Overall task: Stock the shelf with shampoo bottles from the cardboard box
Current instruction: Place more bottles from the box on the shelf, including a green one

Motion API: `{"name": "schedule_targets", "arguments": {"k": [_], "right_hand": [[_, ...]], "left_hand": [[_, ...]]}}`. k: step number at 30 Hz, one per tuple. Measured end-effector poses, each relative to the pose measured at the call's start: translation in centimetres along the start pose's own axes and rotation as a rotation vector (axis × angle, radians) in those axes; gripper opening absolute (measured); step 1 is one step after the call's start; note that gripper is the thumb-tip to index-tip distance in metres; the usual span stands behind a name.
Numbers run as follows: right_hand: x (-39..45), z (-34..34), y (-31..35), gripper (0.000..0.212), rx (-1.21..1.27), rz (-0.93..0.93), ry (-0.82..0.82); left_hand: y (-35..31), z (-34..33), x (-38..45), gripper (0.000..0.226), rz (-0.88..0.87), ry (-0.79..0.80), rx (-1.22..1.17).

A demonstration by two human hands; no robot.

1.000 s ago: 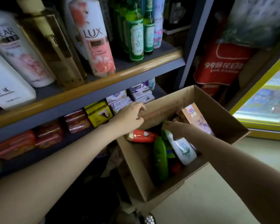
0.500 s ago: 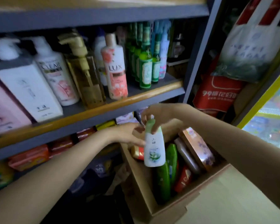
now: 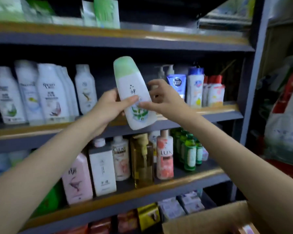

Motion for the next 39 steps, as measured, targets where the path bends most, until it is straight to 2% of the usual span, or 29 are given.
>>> {"name": "schedule_targets", "arguments": {"k": [2, 4, 6, 8, 12, 16, 19, 22, 28, 32, 39], "right_hand": [[1.2, -0.8, 1.0, 0.072, -0.153, 0.058, -0.01], [2.4, -1.7, 1.5, 0.074, -0.196, 0.093, -0.082], [3.7, -2.0, 1.4, 0.065, -0.179, 0.071, -0.19], [5.0, -1.9, 0.8, 0.052, -0.159, 0.013, -0.218], [7.2, -0.9, -0.9, 0.049, -0.198, -0.108, -0.129], [8.3, 0.9, -2.5, 0.033, -0.302, -0.229, -0.071], [8.2, 2.1, -4.1, 0.039, -0.368, -0.234, -0.076], [7.6, 2.5, -5.3, 0.034, -0.389, -0.229, -0.075], [7.1, 2.6, -6.3, 0.034, -0.393, -0.244, -0.013], [6.9, 2.6, -6.3, 0.03, -0.408, -0.243, -0.009], [7.1, 2.8, -7.2, 0.032, -0.459, -0.262, 0.059]], "left_hand": [[-1.3, 1.0, 1.2, 0.02, -0.038, -0.039, 0.059], [-2.0, 1.3, 2.4, 0.028, -0.092, -0.064, 0.115], [-2.1, 1.1, 3.6, 0.033, -0.124, -0.062, 0.183], [-1.6, 0.9, 4.9, 0.041, -0.106, -0.044, 0.251], [0.0, 0.6, 7.6, 0.046, -0.006, -0.025, 0.194], [1.3, -0.3, 10.5, 0.041, 0.154, 0.046, 0.127], [2.2, -1.2, 12.0, 0.042, 0.239, 0.077, 0.011], [2.9, -1.7, 12.9, 0.045, 0.266, 0.025, -0.056], [4.1, -1.7, 12.3, 0.047, 0.407, 0.061, 0.071], [4.1, -1.9, 12.5, 0.042, 0.423, 0.054, 0.081], [4.4, -2.9, 14.1, 0.047, 0.441, 0.015, 0.075]]}}
Point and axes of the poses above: each hand's wrist, its own x-axis towards the middle knuckle, its own z-axis out of the back of the hand, y = z × x, the point moved 1 cm from there along x, towards the middle knuckle, and after that the axes turned 11 degrees about y, right-handed, at the moved point
